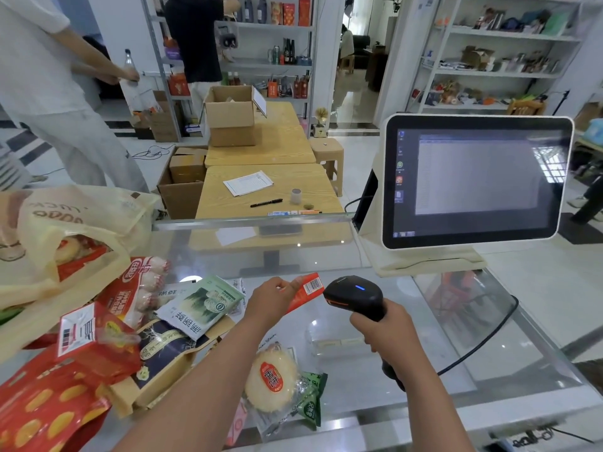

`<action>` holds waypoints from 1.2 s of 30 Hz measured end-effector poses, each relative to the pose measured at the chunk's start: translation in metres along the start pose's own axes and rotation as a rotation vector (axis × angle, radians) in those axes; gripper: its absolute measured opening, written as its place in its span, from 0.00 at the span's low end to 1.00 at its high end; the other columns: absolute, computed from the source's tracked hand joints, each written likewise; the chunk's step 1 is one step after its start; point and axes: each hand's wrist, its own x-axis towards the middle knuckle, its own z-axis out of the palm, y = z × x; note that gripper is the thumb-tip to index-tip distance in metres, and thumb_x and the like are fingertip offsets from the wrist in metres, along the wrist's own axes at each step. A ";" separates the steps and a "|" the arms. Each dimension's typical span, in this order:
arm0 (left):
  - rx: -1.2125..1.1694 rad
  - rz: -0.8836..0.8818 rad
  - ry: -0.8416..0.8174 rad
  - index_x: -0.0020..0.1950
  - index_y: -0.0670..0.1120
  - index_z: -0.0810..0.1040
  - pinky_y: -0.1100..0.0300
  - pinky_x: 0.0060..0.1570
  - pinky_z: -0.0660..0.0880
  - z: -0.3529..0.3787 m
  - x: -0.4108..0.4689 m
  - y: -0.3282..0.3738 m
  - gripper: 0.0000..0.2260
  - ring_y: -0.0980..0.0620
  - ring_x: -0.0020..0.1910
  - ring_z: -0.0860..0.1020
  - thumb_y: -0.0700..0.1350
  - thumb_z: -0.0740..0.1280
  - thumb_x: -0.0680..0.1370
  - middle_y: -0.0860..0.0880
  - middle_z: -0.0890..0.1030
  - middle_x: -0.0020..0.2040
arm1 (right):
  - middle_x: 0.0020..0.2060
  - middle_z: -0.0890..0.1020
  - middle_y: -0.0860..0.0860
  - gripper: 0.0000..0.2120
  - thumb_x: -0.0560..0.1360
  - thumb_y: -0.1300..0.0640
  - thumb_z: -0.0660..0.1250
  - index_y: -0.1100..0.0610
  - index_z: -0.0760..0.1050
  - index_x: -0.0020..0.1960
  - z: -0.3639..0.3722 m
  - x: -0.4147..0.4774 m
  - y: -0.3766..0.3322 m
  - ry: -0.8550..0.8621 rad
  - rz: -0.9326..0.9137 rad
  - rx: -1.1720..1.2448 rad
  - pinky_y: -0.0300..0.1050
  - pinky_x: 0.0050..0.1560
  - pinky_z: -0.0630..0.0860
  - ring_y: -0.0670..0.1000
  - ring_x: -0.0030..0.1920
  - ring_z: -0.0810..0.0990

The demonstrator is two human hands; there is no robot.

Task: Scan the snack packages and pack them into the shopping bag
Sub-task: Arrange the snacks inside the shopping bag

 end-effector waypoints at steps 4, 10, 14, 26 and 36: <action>-0.006 0.004 0.002 0.49 0.48 0.76 0.58 0.43 0.70 0.001 0.000 -0.002 0.23 0.52 0.44 0.75 0.67 0.58 0.76 0.51 0.76 0.45 | 0.31 0.78 0.54 0.02 0.69 0.61 0.68 0.57 0.76 0.41 0.000 0.001 0.002 -0.009 -0.006 0.000 0.43 0.33 0.73 0.50 0.32 0.74; 0.015 0.015 -0.015 0.48 0.50 0.74 0.61 0.38 0.69 0.001 -0.001 -0.001 0.23 0.56 0.40 0.75 0.69 0.58 0.75 0.52 0.76 0.43 | 0.39 0.80 0.59 0.06 0.68 0.62 0.70 0.61 0.77 0.44 0.009 0.006 0.015 0.043 -0.041 -0.029 0.44 0.36 0.73 0.52 0.37 0.76; -0.003 0.022 -0.006 0.51 0.48 0.75 0.62 0.37 0.70 0.002 -0.004 -0.002 0.24 0.54 0.42 0.77 0.69 0.60 0.74 0.50 0.79 0.46 | 0.46 0.74 0.55 0.10 0.66 0.62 0.71 0.58 0.75 0.47 0.023 0.018 0.035 -0.001 -0.078 -0.173 0.35 0.33 0.67 0.46 0.38 0.74; -0.034 0.059 -0.058 0.56 0.52 0.72 0.63 0.36 0.71 0.004 -0.010 -0.008 0.20 0.52 0.47 0.78 0.65 0.64 0.74 0.47 0.77 0.55 | 0.58 0.68 0.53 0.26 0.72 0.62 0.70 0.56 0.68 0.67 0.050 0.024 0.065 0.070 -0.093 -0.388 0.44 0.55 0.72 0.54 0.56 0.74; -0.252 0.128 0.034 0.66 0.56 0.65 0.62 0.42 0.74 -0.022 -0.016 0.008 0.25 0.51 0.52 0.74 0.59 0.70 0.73 0.50 0.72 0.59 | 0.45 0.80 0.50 0.13 0.77 0.54 0.67 0.57 0.71 0.59 0.066 0.002 -0.011 0.254 0.030 0.231 0.40 0.44 0.75 0.48 0.44 0.79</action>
